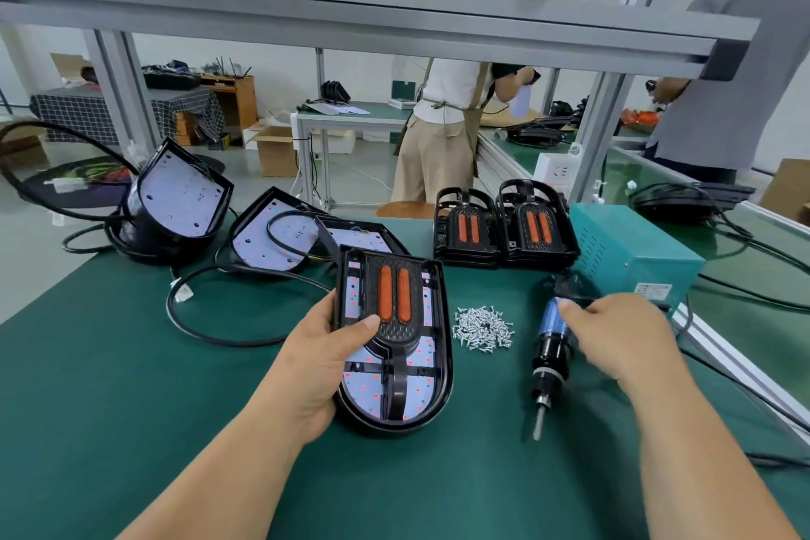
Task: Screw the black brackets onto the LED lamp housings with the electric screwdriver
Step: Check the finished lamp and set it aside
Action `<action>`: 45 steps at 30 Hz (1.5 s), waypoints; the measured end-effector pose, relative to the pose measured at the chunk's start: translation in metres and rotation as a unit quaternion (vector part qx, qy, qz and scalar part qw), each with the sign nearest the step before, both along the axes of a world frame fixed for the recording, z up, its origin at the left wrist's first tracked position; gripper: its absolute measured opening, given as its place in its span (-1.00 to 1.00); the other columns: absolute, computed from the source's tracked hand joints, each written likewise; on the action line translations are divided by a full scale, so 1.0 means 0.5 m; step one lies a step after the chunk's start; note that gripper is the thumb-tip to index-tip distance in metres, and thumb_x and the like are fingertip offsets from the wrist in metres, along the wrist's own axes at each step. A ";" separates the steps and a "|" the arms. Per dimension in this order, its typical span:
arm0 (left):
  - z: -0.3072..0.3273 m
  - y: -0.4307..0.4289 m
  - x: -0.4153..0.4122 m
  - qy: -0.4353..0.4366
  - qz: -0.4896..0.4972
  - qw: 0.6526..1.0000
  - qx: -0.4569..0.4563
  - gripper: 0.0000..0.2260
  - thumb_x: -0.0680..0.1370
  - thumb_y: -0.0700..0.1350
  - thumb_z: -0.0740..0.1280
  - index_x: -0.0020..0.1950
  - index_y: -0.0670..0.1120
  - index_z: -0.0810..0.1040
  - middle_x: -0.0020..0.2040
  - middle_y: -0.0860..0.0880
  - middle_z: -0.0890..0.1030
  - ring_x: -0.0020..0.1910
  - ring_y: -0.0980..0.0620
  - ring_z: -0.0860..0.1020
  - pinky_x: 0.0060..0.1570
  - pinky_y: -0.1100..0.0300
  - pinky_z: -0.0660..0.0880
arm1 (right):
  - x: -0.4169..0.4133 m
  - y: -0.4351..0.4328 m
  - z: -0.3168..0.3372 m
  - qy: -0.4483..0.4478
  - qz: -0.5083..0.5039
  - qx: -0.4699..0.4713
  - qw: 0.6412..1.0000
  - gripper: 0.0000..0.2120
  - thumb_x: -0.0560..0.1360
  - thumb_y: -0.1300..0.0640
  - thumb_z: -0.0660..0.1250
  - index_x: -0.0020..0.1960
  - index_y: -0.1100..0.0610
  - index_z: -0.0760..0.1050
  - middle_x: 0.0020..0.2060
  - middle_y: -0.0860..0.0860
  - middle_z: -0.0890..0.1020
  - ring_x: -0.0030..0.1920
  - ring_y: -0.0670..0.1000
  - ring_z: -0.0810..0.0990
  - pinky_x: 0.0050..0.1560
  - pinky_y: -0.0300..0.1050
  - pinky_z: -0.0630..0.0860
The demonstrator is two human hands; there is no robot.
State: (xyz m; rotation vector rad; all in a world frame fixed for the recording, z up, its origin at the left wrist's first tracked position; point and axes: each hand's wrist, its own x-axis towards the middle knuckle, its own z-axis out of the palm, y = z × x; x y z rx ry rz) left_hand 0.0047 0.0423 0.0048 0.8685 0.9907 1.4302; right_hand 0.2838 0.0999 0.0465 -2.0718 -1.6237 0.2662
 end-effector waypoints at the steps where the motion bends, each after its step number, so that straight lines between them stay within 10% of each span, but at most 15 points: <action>1: 0.000 0.001 0.001 -0.005 0.007 1.000 0.005 -0.63 0.40 -0.23 0.39 0.21 -0.08 0.60 0.09 -0.14 0.71 0.01 -0.09 0.70 -0.04 0.06 0.63 | -0.007 -0.006 0.007 0.031 0.005 0.035 0.999 -0.49 0.57 -0.07 0.26 -0.44 0.21 0.37 -0.47 0.11 0.48 -0.41 0.09 0.41 -0.39 -0.11 0.27; 7: 0.010 0.001 0.011 -0.020 -0.003 0.998 0.052 -0.53 0.39 -0.23 0.39 0.29 -0.03 0.53 0.13 -0.14 0.69 0.05 -0.09 0.68 0.05 0.02 0.63 | -0.132 -0.054 0.007 0.164 0.188 0.107 0.963 -0.62 0.55 -0.18 0.27 -0.15 0.11 0.63 -0.31 0.00 0.67 -0.26 -0.02 0.58 -0.11 -0.11 0.52; 11: 0.014 -0.002 0.017 -0.023 -0.020 0.997 0.077 -0.57 0.42 -0.23 0.38 0.30 -0.06 0.55 0.17 -0.16 0.67 0.13 -0.15 0.66 0.11 0.00 0.62 | -0.180 -0.062 -0.021 0.181 0.275 0.079 0.941 -0.71 0.58 -0.15 0.23 0.24 -0.13 0.57 -0.41 -0.21 0.57 -0.33 -0.26 0.48 -0.24 -0.46 0.37; 18: 0.042 0.003 -0.014 0.110 0.105 0.984 0.094 -0.62 0.49 0.16 0.33 0.18 -0.03 0.65 0.17 -0.11 0.67 0.18 -0.08 0.63 0.29 -0.13 0.50 | -0.181 -0.064 -0.029 0.293 0.313 0.048 0.902 -0.83 0.64 0.12 0.25 0.10 -0.04 0.60 -0.14 -0.27 0.68 -0.18 -0.24 0.59 -0.11 -0.25 0.48; 23: 0.055 0.012 -0.082 0.198 0.115 0.959 0.170 -0.33 0.42 0.54 0.05 0.40 0.26 0.44 0.43 0.16 0.47 0.47 0.17 0.35 0.52 0.00 0.16 | -0.191 -0.080 -0.021 0.301 0.397 0.053 0.865 -0.72 0.65 0.26 0.22 0.26 0.04 0.57 0.10 -0.12 0.69 0.16 -0.07 0.61 0.28 -0.09 0.49; 28: 0.056 0.000 -0.077 0.239 0.074 0.958 0.138 -0.34 0.32 0.61 -0.07 0.12 0.37 0.62 0.24 0.31 0.59 0.33 0.39 0.40 0.38 0.44 0.21 | -0.207 -0.088 -0.025 0.343 0.411 0.075 0.841 -0.65 0.65 0.29 0.19 0.24 -0.08 0.57 0.14 -0.21 0.67 0.22 -0.16 0.58 0.29 -0.25 0.45; 34: 0.040 0.004 -0.083 0.447 0.074 0.885 0.109 -0.17 0.29 0.62 -0.24 0.33 0.28 0.43 0.31 0.26 0.50 0.40 0.26 0.29 0.54 -0.11 -0.30 | -0.218 -0.081 -0.040 0.448 0.339 0.105 0.820 -0.68 0.66 0.30 0.18 0.15 -0.01 0.63 0.08 -0.12 0.71 0.16 -0.07 0.64 0.25 -0.13 0.49; 37: 0.040 -0.006 -0.066 0.371 -0.007 0.923 0.098 -0.10 0.30 0.64 -0.03 0.32 0.05 0.54 0.26 0.12 0.61 0.35 0.17 0.46 0.53 -0.09 0.13 | -0.225 -0.082 -0.045 0.471 0.318 0.113 0.815 -0.67 0.66 0.29 0.17 0.10 -0.03 0.64 0.06 -0.11 0.72 0.16 -0.04 0.65 0.27 -0.05 0.50; 40: 0.045 -0.010 -0.045 0.220 -0.078 0.969 0.087 -0.45 0.45 0.24 0.36 0.34 -0.03 0.52 0.24 0.04 0.65 0.28 0.07 0.57 0.29 0.11 0.47 | -0.231 -0.085 -0.045 0.458 0.320 0.138 0.818 -0.67 0.66 0.27 0.18 0.21 -0.06 0.61 0.09 -0.18 0.70 0.16 -0.14 0.63 0.18 -0.27 0.49; 45: 0.042 -0.002 -0.048 0.120 -0.046 0.988 0.081 -0.61 0.44 -0.17 0.43 0.25 -0.19 0.54 0.14 -0.14 0.69 0.14 -0.14 0.66 0.11 0.07 0.61 | -0.235 -0.086 -0.047 0.487 0.332 0.105 0.801 -0.67 0.67 0.20 0.19 0.38 0.00 0.49 0.06 -0.18 0.68 0.01 -0.22 0.64 0.06 -0.33 0.53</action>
